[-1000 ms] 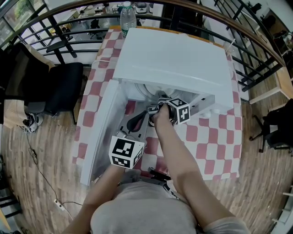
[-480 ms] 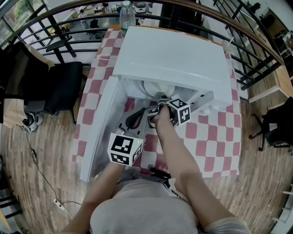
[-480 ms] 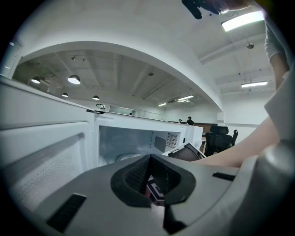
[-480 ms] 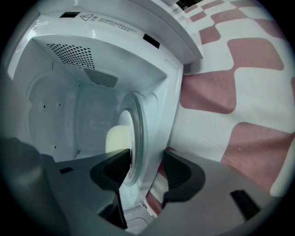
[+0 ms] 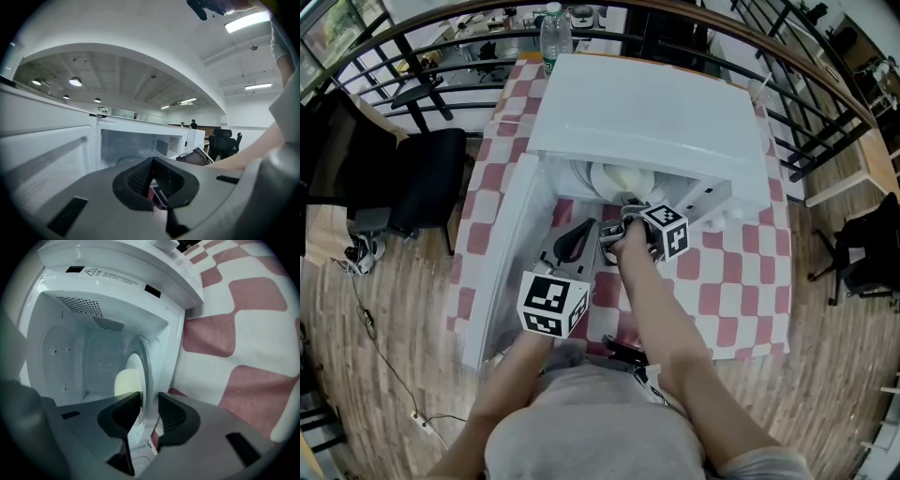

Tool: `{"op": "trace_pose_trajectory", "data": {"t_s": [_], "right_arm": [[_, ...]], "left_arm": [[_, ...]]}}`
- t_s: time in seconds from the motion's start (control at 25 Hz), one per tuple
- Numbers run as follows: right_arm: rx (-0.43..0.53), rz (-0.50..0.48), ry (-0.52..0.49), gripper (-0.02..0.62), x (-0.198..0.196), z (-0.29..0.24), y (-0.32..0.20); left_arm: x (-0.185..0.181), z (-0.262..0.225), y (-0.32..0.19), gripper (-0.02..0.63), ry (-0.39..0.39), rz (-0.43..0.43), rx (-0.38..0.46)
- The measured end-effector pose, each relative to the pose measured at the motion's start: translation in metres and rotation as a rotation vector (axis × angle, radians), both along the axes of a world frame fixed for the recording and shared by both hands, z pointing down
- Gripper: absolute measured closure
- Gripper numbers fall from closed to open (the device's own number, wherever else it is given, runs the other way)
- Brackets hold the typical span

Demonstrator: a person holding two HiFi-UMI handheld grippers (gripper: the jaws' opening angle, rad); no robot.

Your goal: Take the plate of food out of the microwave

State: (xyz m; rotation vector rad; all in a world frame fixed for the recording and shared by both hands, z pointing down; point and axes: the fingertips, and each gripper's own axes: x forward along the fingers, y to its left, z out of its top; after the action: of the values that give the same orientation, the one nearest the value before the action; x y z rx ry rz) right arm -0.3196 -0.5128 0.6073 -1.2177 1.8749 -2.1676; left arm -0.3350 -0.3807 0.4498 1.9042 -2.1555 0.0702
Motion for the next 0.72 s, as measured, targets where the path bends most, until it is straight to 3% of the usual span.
{"op": "trace_pose_trajectory", "data": {"t_s": [0.44, 0.52, 0.72], "right_arm": [[0.019, -0.005, -0.045, 0.503, 0.001, -0.008, 0.001], [0.025, -0.011, -0.046, 0.541, 0.000, -0.011, 0.001], [0.019, -0.013, -0.085, 0.543, 0.000, -0.011, 0.000]], "left_arm": [[0.001, -0.001, 0.006, 0.603, 0.005, -0.009, -0.001], [0.001, -0.001, 0.006, 0.603, 0.005, -0.007, 0.000], [0.002, -0.001, 0.007, 0.603, 0.007, -0.007, -0.001]]}}
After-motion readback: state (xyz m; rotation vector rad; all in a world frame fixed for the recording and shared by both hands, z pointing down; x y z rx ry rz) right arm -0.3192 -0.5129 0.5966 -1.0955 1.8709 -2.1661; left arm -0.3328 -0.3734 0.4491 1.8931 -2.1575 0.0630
